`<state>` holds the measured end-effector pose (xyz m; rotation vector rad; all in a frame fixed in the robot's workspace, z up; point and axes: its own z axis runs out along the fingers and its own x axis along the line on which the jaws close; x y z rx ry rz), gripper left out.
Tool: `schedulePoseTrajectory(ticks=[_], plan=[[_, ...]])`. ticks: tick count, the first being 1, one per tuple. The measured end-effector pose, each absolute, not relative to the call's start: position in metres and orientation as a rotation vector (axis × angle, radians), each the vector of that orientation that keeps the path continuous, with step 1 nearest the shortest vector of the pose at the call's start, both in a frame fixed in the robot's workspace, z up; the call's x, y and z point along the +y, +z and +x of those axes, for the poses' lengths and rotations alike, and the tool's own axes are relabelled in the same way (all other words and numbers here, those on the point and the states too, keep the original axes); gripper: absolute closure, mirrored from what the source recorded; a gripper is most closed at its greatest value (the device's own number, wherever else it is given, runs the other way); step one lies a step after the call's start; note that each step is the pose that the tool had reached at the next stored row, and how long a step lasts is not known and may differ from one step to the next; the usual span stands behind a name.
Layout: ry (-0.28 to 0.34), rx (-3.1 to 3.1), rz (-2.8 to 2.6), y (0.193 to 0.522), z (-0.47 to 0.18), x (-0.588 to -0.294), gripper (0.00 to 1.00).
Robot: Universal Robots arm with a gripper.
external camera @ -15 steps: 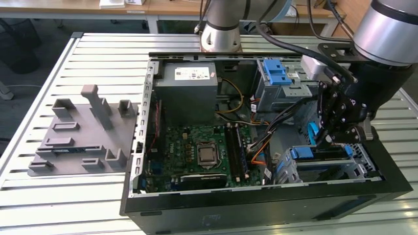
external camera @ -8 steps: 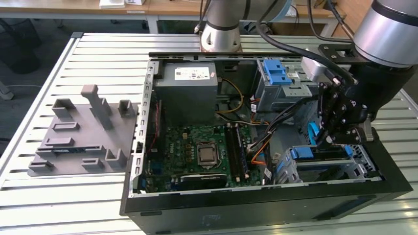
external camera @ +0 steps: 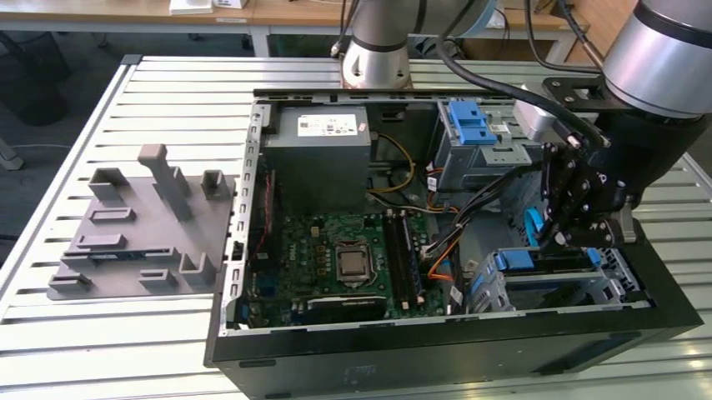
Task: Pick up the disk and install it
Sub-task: 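Insert the second disk wire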
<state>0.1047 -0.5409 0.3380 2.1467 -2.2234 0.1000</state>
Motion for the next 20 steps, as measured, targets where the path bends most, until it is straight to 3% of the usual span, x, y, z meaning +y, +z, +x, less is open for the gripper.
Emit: schedulePoseTrajectory(ticks=[20], plan=[[0.1,-2.223,2.147,0.3359,0.1086,-0.5409,0.84]])
